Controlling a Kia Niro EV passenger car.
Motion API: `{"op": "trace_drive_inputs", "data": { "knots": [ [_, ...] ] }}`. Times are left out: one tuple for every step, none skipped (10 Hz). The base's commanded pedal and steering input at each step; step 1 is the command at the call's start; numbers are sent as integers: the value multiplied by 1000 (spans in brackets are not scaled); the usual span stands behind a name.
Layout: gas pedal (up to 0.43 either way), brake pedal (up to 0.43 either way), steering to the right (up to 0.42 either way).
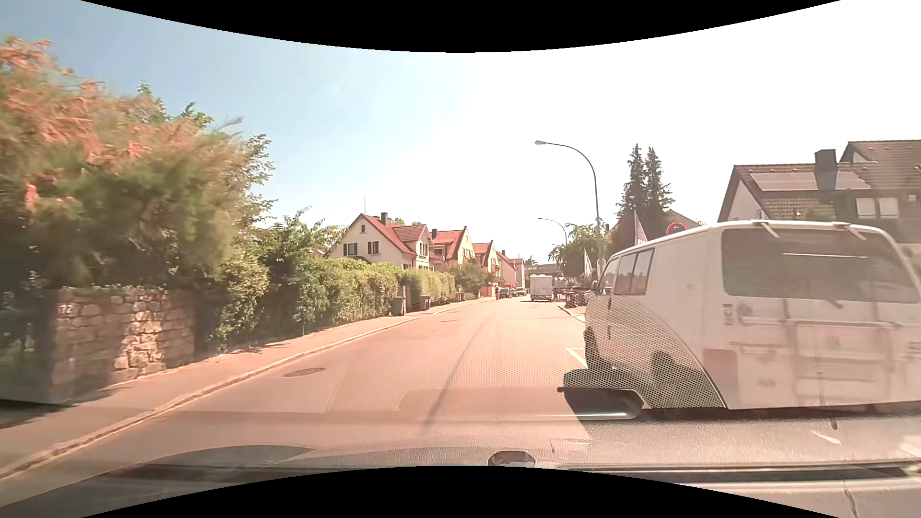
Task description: Follow the waypoints while adhering to traffic rules and regulations
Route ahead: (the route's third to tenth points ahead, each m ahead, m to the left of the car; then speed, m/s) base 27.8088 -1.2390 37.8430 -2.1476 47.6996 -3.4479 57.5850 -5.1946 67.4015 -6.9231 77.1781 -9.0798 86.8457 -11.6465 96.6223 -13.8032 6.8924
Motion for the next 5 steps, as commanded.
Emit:
{"op": "trace_drive_inputs", "data": {
  "knots": [
    [87,0,21],
    [87,0,21],
    [87,0,21],
    [87,0,22],
    [87,0,23]
  ]
}}
